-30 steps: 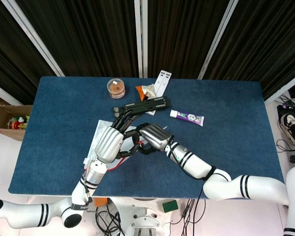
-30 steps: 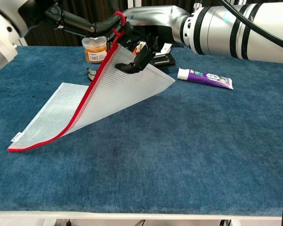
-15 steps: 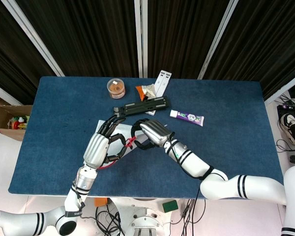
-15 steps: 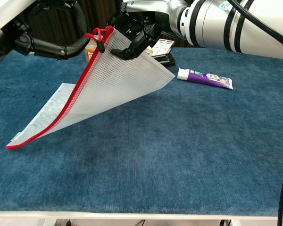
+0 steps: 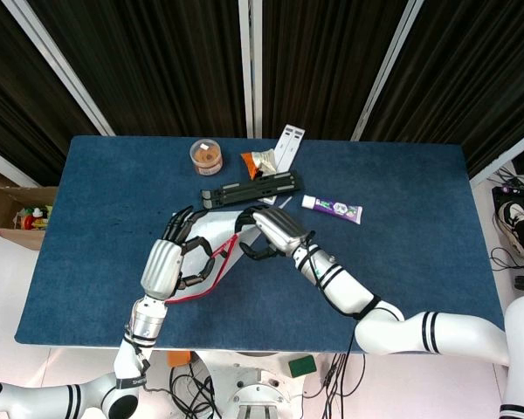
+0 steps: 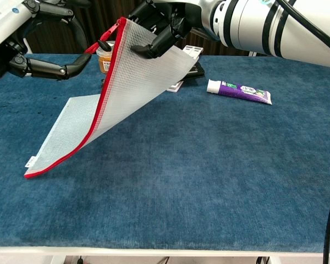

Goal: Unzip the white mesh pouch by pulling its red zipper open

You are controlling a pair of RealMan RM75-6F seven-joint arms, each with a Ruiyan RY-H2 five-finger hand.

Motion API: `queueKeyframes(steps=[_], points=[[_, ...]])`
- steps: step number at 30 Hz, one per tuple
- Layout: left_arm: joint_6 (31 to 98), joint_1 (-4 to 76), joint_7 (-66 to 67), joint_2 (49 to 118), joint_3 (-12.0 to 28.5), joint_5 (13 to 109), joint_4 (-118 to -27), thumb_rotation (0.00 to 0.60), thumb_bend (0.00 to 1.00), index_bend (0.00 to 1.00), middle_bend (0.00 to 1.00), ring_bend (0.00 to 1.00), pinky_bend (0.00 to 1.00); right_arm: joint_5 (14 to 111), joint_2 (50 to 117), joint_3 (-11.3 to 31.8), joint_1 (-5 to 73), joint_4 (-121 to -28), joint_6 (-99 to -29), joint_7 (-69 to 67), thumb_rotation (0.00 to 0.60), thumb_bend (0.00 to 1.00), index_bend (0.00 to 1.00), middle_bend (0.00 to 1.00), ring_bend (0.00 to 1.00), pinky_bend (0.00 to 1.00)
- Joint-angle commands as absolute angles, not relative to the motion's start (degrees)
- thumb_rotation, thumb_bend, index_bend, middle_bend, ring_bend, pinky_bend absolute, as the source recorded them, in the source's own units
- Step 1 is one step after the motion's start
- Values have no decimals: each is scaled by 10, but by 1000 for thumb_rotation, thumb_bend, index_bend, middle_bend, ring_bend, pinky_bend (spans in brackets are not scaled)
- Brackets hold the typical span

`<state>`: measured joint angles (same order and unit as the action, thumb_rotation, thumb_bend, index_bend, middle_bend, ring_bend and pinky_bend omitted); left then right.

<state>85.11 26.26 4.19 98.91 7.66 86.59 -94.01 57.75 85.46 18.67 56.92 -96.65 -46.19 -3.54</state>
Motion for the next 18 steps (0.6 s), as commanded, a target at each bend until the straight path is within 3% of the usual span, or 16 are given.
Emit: queueKeyframes(steps=[1, 18], points=[[849, 261, 43, 991, 76, 864, -940, 600, 395, 656, 106, 2, 78, 577, 865, 189, 564, -965, -477, -38, 600, 540, 800, 444, 236, 259], [842, 249, 58, 1003, 80, 862, -939, 600, 396, 657, 106, 0, 79, 558, 912, 196, 542, -984, -563, 2, 600, 543, 817, 443, 236, 259]])
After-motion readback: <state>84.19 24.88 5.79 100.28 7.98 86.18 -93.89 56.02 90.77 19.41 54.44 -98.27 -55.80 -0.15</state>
